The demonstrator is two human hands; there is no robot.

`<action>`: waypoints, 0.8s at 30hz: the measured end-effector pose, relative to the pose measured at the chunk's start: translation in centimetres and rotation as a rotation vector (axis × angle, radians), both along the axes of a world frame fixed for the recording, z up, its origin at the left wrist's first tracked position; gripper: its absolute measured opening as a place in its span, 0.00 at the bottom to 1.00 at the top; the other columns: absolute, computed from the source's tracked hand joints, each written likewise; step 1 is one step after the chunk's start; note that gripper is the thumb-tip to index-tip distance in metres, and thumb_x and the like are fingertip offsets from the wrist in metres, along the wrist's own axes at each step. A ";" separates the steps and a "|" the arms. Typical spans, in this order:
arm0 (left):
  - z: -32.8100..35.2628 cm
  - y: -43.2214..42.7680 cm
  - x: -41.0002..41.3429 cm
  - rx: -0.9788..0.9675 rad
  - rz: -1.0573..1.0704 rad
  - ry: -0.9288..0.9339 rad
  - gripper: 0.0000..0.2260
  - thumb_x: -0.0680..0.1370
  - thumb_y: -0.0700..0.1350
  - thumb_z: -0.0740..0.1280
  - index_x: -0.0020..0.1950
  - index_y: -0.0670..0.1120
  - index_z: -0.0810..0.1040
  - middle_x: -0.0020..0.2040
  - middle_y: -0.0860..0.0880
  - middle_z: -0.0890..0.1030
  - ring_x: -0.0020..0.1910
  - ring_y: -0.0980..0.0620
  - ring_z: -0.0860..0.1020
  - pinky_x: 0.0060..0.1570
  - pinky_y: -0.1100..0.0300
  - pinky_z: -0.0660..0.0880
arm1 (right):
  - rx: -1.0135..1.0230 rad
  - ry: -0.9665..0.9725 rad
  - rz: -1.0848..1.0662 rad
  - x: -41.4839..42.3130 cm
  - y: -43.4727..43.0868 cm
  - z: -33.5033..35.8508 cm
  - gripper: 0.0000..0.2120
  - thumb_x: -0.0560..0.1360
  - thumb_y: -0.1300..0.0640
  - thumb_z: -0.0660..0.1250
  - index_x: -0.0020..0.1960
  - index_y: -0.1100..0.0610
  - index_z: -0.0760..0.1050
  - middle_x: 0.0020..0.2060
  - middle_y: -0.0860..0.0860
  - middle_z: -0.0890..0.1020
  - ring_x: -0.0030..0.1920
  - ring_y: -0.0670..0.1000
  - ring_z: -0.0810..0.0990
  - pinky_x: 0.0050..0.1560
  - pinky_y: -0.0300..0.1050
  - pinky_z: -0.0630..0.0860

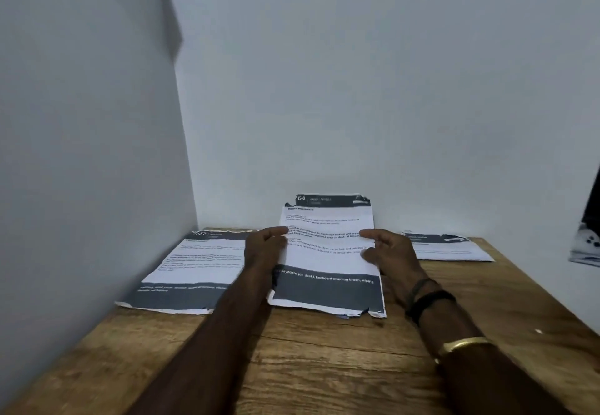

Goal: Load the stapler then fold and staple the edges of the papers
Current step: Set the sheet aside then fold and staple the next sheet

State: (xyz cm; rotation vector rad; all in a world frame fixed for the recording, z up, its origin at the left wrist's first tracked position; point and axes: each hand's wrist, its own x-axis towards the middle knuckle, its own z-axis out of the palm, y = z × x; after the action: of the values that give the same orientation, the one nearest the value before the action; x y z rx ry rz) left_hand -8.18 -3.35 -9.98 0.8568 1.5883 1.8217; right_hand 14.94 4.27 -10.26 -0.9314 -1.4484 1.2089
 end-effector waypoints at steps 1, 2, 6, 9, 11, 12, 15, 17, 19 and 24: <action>-0.4 0.2 -0.2 0.000 -0.013 -0.012 0.12 0.73 0.32 0.68 0.43 0.48 0.86 0.44 0.43 0.85 0.41 0.47 0.80 0.46 0.56 0.78 | -0.011 -0.010 -0.016 0.2 0.3 -0.1 0.18 0.71 0.75 0.71 0.58 0.61 0.83 0.56 0.65 0.84 0.54 0.63 0.84 0.63 0.60 0.80; -0.7 0.3 -0.5 0.004 -0.029 -0.038 0.13 0.72 0.30 0.68 0.43 0.47 0.85 0.42 0.43 0.85 0.40 0.48 0.80 0.44 0.57 0.77 | -0.019 -0.020 -0.035 0.5 0.5 -0.2 0.17 0.71 0.74 0.72 0.57 0.62 0.83 0.55 0.65 0.85 0.54 0.63 0.84 0.63 0.61 0.79; -1.2 0.2 -1.2 0.006 -0.115 -0.145 0.13 0.72 0.26 0.67 0.47 0.41 0.84 0.37 0.43 0.84 0.36 0.46 0.82 0.43 0.56 0.80 | 0.000 -0.095 -0.099 1.0 0.8 -0.3 0.11 0.70 0.69 0.75 0.51 0.59 0.85 0.50 0.61 0.87 0.52 0.60 0.85 0.63 0.60 0.79; -1.3 -0.2 -0.8 -0.019 -0.137 -0.090 0.10 0.73 0.28 0.68 0.49 0.40 0.84 0.38 0.40 0.85 0.39 0.44 0.82 0.46 0.52 0.80 | 0.107 -0.244 -0.182 1.1 0.5 -0.6 0.07 0.70 0.64 0.76 0.46 0.55 0.87 0.44 0.52 0.88 0.52 0.55 0.86 0.54 0.45 0.79; -1.3 -0.5 -0.7 -0.033 -0.095 0.130 0.06 0.74 0.33 0.71 0.48 0.41 0.85 0.43 0.38 0.85 0.43 0.44 0.82 0.51 0.49 0.79 | 0.172 -0.346 -0.264 1.1 0.4 -0.6 0.04 0.70 0.60 0.77 0.45 0.55 0.87 0.43 0.50 0.87 0.50 0.53 0.85 0.51 0.42 0.77; -1.2 -0.8 -0.7 -0.048 -0.054 0.312 0.04 0.74 0.37 0.73 0.46 0.44 0.85 0.42 0.41 0.86 0.43 0.47 0.81 0.51 0.51 0.78 | 0.195 -0.366 -0.297 1.2 0.2 -0.5 0.03 0.70 0.58 0.77 0.44 0.54 0.87 0.43 0.50 0.87 0.50 0.53 0.85 0.52 0.44 0.77; -0.3 -1.6 -0.2 -0.042 0.131 0.671 0.01 0.73 0.45 0.74 0.42 0.50 0.84 0.41 0.52 0.84 0.44 0.52 0.81 0.48 0.56 0.75 | 0.307 -0.408 -0.385 1.1 -0.3 0.1 0.01 0.71 0.55 0.77 0.43 0.51 0.86 0.45 0.51 0.86 0.50 0.53 0.83 0.51 0.46 0.77; 0.4 -2.0 0.3 0.033 0.238 0.699 0.02 0.75 0.47 0.72 0.43 0.51 0.83 0.45 0.52 0.84 0.46 0.52 0.81 0.49 0.54 0.76 | 0.402 -0.389 -0.448 0.7 -0.9 1.0 0.01 0.72 0.54 0.75 0.44 0.50 0.85 0.46 0.51 0.85 0.51 0.53 0.82 0.51 0.47 0.77; 1.2 -2.1 1.0 0.178 0.237 0.604 0.03 0.78 0.46 0.69 0.45 0.50 0.81 0.41 0.51 0.85 0.40 0.50 0.83 0.44 0.50 0.80 | 0.525 -0.324 -0.498 0.2 -1.6 2.0 0.02 0.74 0.55 0.74 0.45 0.51 0.84 0.46 0.50 0.84 0.50 0.53 0.82 0.50 0.46 0.76; 2.0 -2.2 1.6 0.398 0.258 0.448 0.07 0.80 0.48 0.68 0.48 0.44 0.80 0.42 0.46 0.86 0.42 0.46 0.85 0.44 0.48 0.82 | 0.675 -0.169 -0.483 -0.5 -3.2 3.2 0.03 0.76 0.60 0.69 0.48 0.56 0.81 0.47 0.52 0.83 0.42 0.55 0.84 0.43 0.53 0.81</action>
State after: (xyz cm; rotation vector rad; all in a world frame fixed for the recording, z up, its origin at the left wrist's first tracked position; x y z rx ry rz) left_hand -6.54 -5.57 -7.96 1.3710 1.6836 2.2972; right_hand 14.46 1.12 -7.06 -0.8398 -1.4991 0.2533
